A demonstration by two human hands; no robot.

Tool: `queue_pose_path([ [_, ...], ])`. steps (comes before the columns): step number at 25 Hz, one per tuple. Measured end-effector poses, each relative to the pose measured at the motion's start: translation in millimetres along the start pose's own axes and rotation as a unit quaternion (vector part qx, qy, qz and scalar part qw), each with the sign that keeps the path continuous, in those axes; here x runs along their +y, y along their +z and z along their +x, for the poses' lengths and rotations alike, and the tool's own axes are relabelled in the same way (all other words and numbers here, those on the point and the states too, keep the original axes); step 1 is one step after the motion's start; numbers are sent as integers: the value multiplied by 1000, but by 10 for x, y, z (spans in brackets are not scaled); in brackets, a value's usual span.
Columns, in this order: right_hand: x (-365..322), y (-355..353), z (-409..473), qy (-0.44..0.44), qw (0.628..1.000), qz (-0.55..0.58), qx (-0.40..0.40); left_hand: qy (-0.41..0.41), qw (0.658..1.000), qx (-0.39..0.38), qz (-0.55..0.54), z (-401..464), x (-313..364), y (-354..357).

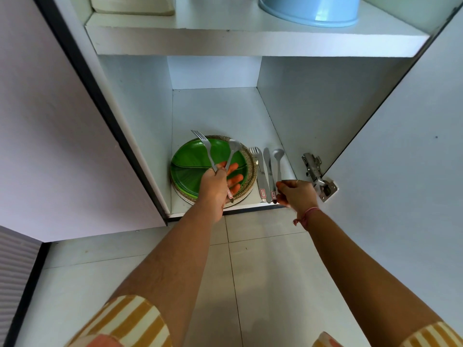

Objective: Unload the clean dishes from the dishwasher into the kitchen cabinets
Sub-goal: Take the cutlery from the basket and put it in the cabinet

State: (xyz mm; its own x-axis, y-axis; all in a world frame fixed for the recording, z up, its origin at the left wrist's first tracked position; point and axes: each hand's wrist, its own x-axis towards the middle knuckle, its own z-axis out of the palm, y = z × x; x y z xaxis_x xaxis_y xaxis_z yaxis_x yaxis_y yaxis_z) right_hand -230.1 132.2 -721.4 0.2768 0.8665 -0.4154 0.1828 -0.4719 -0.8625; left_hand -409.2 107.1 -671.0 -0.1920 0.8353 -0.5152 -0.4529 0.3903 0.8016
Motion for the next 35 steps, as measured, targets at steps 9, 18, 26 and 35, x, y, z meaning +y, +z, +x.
queue_pose_path([
  [9,161,70,223,-115,969,-201,83,4,999,6,50,28,-62,-66],
  [18,1,148,-114,-162,980,-100,63,-3,1000,-27,-1,-7,-4,-99],
  [26,-317,511,-646,51,935,209,-282,-10,996,-91,0,-34,-17,39],
  [35,-321,472,-482,78,947,279,-137,-21,991,-125,-52,-39,-37,55],
])
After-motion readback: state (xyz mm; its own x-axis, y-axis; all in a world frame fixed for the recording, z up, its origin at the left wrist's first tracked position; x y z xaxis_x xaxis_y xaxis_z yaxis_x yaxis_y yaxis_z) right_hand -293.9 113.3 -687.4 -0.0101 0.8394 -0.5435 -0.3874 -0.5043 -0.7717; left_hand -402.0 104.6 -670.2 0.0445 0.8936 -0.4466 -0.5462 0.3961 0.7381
